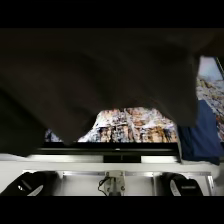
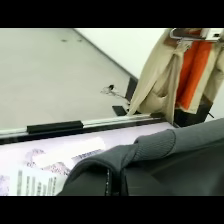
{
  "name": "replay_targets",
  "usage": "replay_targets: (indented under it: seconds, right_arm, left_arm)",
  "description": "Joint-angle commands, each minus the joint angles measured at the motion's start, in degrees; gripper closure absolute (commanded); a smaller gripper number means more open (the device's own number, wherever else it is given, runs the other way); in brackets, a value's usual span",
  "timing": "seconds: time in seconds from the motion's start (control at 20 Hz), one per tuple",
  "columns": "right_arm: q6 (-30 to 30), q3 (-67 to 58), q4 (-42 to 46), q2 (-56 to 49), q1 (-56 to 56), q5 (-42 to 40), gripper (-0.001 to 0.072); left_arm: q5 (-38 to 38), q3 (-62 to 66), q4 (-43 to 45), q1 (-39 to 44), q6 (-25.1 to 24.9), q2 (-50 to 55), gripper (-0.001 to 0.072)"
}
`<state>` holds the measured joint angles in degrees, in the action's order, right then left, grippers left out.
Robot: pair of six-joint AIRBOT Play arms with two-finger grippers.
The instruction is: Fold the shirts.
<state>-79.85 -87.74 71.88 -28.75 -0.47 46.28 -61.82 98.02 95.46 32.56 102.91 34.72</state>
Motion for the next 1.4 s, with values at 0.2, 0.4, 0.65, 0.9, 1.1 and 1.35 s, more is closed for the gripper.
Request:
replay_targets:
  seconds: [0.2,0.4,0.65,0.9,1.1,1.35]
  right_arm:
    - [-0.04,-1.51,10.73,-3.45,-0.55,4.52,0.0629]
    - [0.0,-1.51,12.22,-13.94,-0.48,3.04,0.0628]
    - [-0.02,-1.51,2.03,-32.94,-0.48,-11.52,0.0628]
    - [-0.04,-1.51,-11.23,-51.17,-0.42,-8.66,0.0628]
    - [-3.67,-1.51,-12.94,-61.7,-0.37,7.13,0.0628]
    - [-6.32,-1.53,-13.55,-67.1,-0.39,15.26,0.0469]
  left_arm:
    - [-8.28,1.07,10.49,-0.07,-1.75,6.12,0.0669]
    - [-7.76,-1.92,15.1,-1.92,-1.75,13.27,0.0667]
    - [-7.19,-3.52,15.06,-6.64,-1.73,26.88,0.0668]
    - [-4.83,-3.52,14.88,-8.2,-1.7,44.09,0.0667]
    - [-4.85,-3.52,7.89,-7.98,-1.66,57.2,0.0667]
    - [-6.38,-3.45,0.9,-7.91,0.46,65.61,0.0351]
